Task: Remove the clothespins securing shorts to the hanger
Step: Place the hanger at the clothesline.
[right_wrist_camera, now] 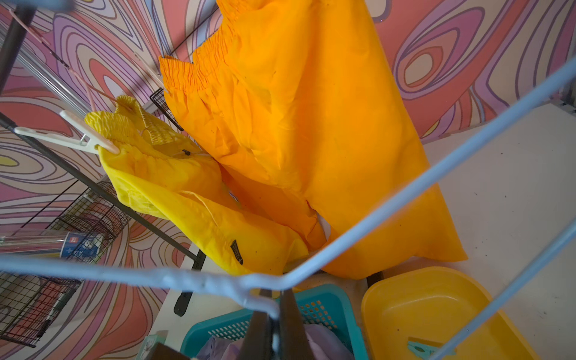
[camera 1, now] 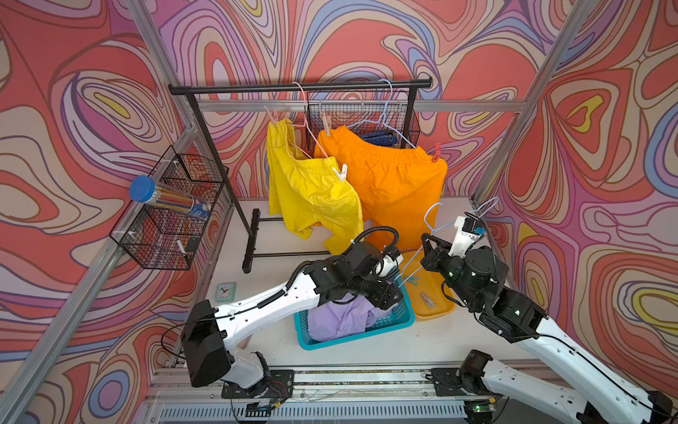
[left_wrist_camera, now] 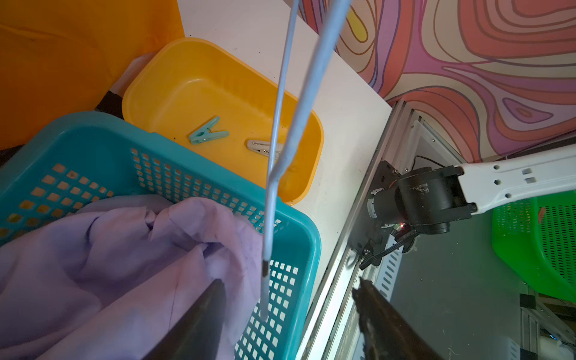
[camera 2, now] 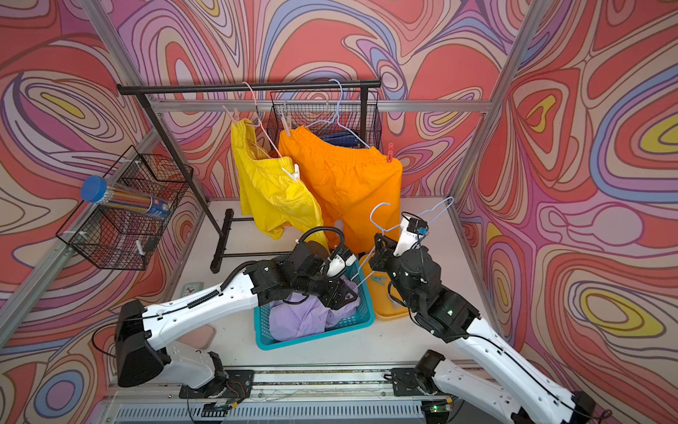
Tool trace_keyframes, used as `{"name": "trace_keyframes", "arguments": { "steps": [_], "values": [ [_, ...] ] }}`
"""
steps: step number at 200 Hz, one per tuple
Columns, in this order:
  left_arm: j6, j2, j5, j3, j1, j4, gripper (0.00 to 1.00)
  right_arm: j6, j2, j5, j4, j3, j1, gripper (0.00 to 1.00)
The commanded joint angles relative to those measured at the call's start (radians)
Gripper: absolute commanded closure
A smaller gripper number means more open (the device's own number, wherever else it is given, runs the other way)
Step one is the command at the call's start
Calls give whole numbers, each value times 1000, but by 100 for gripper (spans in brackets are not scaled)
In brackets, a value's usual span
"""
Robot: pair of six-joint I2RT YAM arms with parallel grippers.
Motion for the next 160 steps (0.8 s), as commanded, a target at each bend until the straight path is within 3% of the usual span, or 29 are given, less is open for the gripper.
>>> {"name": "trace_keyframes", "arguments": {
  "steps": [1,21,47,85,130,160],
  "values": [
    [21,29,-17,22,3,31,59,13,-19,-17,26,0,3,100],
    [19,44,-21,33,3,26,74,14,-27,-17,25,-2,2,100],
    [10,56,-3,47,3,29,100,12,-36,-13,22,-8,2,100],
    [3,55,8,58,2,41,100,8,-56,-5,17,-23,2,100],
    [-16,15,-55,54,2,65,100,-9,-130,4,-6,-60,3,56],
    [3,-9,-138,93,3,20,100,-19,-202,19,-49,-92,3,38]
  ]
}}
